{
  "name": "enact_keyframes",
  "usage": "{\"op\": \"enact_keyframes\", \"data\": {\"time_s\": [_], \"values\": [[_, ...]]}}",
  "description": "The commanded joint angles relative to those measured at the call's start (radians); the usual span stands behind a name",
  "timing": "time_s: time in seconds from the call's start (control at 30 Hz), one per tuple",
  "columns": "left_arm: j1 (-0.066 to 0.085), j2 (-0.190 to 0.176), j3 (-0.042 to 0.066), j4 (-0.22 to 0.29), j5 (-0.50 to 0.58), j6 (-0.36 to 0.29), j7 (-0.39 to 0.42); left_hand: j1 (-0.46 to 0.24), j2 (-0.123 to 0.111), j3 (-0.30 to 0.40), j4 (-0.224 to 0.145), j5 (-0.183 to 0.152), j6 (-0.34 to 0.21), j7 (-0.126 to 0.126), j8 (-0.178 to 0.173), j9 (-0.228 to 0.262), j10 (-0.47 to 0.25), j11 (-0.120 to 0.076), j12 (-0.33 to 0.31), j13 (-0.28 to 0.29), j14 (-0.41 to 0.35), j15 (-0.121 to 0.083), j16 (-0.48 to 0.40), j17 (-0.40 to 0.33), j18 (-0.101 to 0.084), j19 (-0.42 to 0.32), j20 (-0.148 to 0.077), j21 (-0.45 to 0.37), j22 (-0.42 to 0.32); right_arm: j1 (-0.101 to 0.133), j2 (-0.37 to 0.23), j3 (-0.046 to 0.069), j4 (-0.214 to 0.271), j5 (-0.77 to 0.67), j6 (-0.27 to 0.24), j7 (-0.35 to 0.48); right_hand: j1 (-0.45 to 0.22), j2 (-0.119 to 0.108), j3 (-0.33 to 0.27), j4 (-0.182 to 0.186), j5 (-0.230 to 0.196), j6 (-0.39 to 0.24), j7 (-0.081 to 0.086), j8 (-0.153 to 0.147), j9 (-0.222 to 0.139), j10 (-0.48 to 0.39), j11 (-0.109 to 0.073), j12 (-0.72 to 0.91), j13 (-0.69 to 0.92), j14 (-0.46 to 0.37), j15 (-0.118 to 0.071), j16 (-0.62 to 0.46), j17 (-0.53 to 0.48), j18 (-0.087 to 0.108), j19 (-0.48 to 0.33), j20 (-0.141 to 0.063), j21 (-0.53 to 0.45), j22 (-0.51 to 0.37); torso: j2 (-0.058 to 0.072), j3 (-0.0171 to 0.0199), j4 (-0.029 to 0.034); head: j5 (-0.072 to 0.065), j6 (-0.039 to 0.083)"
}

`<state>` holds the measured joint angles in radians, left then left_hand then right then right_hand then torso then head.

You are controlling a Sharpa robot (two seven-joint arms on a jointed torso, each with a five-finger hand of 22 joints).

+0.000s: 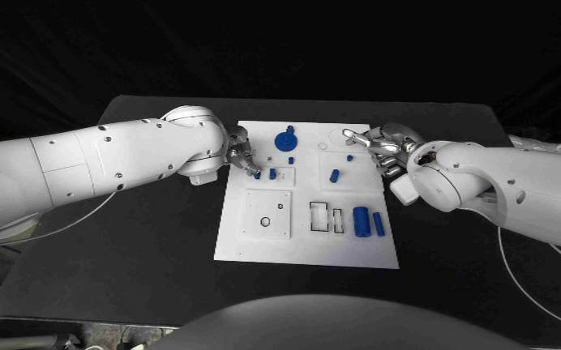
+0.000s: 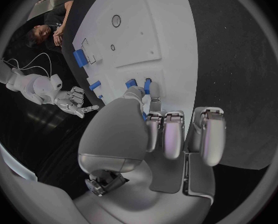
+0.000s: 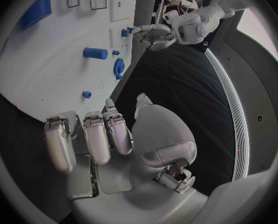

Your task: Assemble the parts on the task board

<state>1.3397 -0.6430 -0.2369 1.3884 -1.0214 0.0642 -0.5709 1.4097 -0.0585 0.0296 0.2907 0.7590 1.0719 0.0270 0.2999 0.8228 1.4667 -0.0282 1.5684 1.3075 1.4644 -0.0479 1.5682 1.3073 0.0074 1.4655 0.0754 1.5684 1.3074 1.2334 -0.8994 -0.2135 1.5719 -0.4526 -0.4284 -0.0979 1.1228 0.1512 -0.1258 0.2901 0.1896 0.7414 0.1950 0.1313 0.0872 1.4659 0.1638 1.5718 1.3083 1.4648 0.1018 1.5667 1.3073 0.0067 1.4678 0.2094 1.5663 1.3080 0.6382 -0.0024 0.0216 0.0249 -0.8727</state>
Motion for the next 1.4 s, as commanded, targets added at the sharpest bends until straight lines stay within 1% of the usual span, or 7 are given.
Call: {"op": "enact_keyframes", "data": {"time_s": [0.03, 0.27, 0.43, 0.97, 1.17, 1.3, 1.4], "values": [[-0.002, 0.002, 0.000, 0.002, -0.004, 0.029, 0.001, -0.045, 0.001, -0.008, 0.002, -0.041, -0.008, 0.002, -0.005, -0.004, 0.104, 0.004, 0.002, 0.263, 0.106, -0.004, 0.003, 0.263, -0.007, 0.105, -0.002, 0.002, 0.263, -0.001, 0.001, 0.000, 0.000, -0.003, 0.008, 0.009, 0.001, 0.011, -0.004, 0.000, 0.006, 0.003, 0.043, 0.006, 0.002, 0.105, 0.004, -0.001, 0.262, 0.106, 0.007, 0.004, 0.264, -0.007, 0.103, 0.007, 0.004, 0.263, 0.000, -0.0004, -0.0004, -0.001, 0.000], [-0.002, 0.000, 0.000, 0.003, -0.004, 0.053, -0.004, -0.234, -0.006, -0.070, 0.005, -0.134, -0.015, 0.016, -0.037, -0.046, 0.104, 0.016, 0.002, 0.263, 0.106, 0.002, 0.003, 0.263, -0.007, 0.105, 0.001, 0.002, 0.263, -0.001, 0.000, 0.000, 0.000, -0.003, 0.008, 0.009, 0.001, 0.011, -0.004, 0.000, 0.006, 0.003, 0.043, 0.006, 0.002, 0.105, 0.004, -0.001, 0.262, 0.106, 0.007, 0.004, 0.264, -0.007, 0.103, 0.007, 0.004, 0.263, 0.000, 0.0000, 0.0011, -0.002, 0.001], [-0.002, -0.003, 0.000, 0.006, -0.004, 0.054, -0.004, -0.304, -0.007, -0.091, 0.006, -0.148, -0.008, 0.018, -0.041, -0.059, 0.104, 0.018, 0.002, 0.263, 0.106, 0.004, 0.003, 0.263, -0.007, 0.105, 0.003, 0.002, 0.263, -0.001, 0.001, 0.000, 0.000, -0.003, 0.008, 0.010, 0.001, 0.011, -0.004, 0.000, 0.006, 0.003, 0.043, 0.006, 0.002, 0.105, 0.004, -0.001, 0.262, 0.106, 0.007, 0.004, 0.264, -0.007, 0.103, 0.007, 0.004, 0.263, 0.000, -0.0002, 0.0007, -0.001, 0.002], [-0.002, -0.014, 0.000, 0.013, -0.004, 0.000, 0.006, -0.377, 0.007, -0.102, 0.006, -0.158, 0.023, 0.011, -0.026, -0.060, 0.104, 0.011, 0.002, 0.263, 0.106, 0.000, 0.003, 0.263, -0.007, 0.105, 0.003, 0.002, 0.263, -0.001, 0.001, 0.000, -0.001, -0.003, 0.009, 0.011, 0.002, 0.012, -0.005, 0.000, 0.006, 0.003, 0.043, 0.006, 0.002, 0.105, 0.004, -0.001, 0.262, 0.106, 0.007, 0.004, 0.264, -0.007, 0.103, 0.008, 0.004, 0.263, 0.000, -0.0002, 0.0004, 0.001, 0.009], [-0.002, -0.028, 0.001, 0.017, -0.003, -0.110, 0.059, -0.502, 0.009, -0.130, 0.004, -0.366, 0.042, 0.010, -0.012, -0.052, 0.104, 0.010, 0.002, 0.263, 0.106, -0.004, 0.003, 0.263, -0.007, 0.105, 0.000, 0.002, 0.263, -0.002, 0.001, 0.000, -0.002, -0.003, 0.010, 0.011, 0.002, 0.012, -0.005, 0.000, 0.006, 0.003, 0.043, 0.006, 0.002, 0.105, 0.004, -0.001, 0.262, 0.106, 0.007, 0.004, 0.264, -0.007, 0.103, 0.008, 0.004, 0.263, -0.001, -0.0004, 0.0000, -0.001, 0.015], [-0.001, -0.042, 0.002, 0.022, 0.015, -0.213, 0.122, -0.533, 0.003, -0.131, 0.007, -0.428, 0.045, 0.010, -0.008, -0.049, 0.104, 0.010, 0.002, 0.263, 0.106, -0.004, 0.003, 0.263, -0.007, 0.105, -0.001, 0.002, 0.263, -0.003, 0.000, 0.000, -0.003, -0.003, 0.009, 0.011, 0.002, 0.012, -0.005, 0.000, 0.006, 0.003, 0.043, 0.006, 0.002, 0.105, 0.004, -0.001, 0.262, 0.106, 0.007, 0.004, 0.264, -0.007, 0.103, 0.008, 0.004, 0.263, -0.001, -0.0003, 0.0003, -0.002, 0.018], [-0.001, -0.052, 0.003, 0.025, 0.056, -0.303, 0.184, -0.541, -0.002, -0.130, 0.006, -0.449, 0.045, 0.010, -0.006, -0.046, 0.104, 0.010, 0.002, 0.263, 0.106, -0.004, 0.003, 0.263, -0.007, 0.105, -0.001, 0.002, 0.263, -0.003, 0.000, 0.000, -0.002, -0.003, 0.007, 0.012, 0.002, 0.012, -0.005, 0.000, 0.006, 0.003, 0.043, 0.006, 0.002, 0.105, 0.004, -0.001, 0.262, 0.106, 0.007, 0.004, 0.264, -0.007, 0.103, 0.008, 0.004, 0.263, 0.000, 0.0003, -0.0004, -0.001, 0.020]]}}
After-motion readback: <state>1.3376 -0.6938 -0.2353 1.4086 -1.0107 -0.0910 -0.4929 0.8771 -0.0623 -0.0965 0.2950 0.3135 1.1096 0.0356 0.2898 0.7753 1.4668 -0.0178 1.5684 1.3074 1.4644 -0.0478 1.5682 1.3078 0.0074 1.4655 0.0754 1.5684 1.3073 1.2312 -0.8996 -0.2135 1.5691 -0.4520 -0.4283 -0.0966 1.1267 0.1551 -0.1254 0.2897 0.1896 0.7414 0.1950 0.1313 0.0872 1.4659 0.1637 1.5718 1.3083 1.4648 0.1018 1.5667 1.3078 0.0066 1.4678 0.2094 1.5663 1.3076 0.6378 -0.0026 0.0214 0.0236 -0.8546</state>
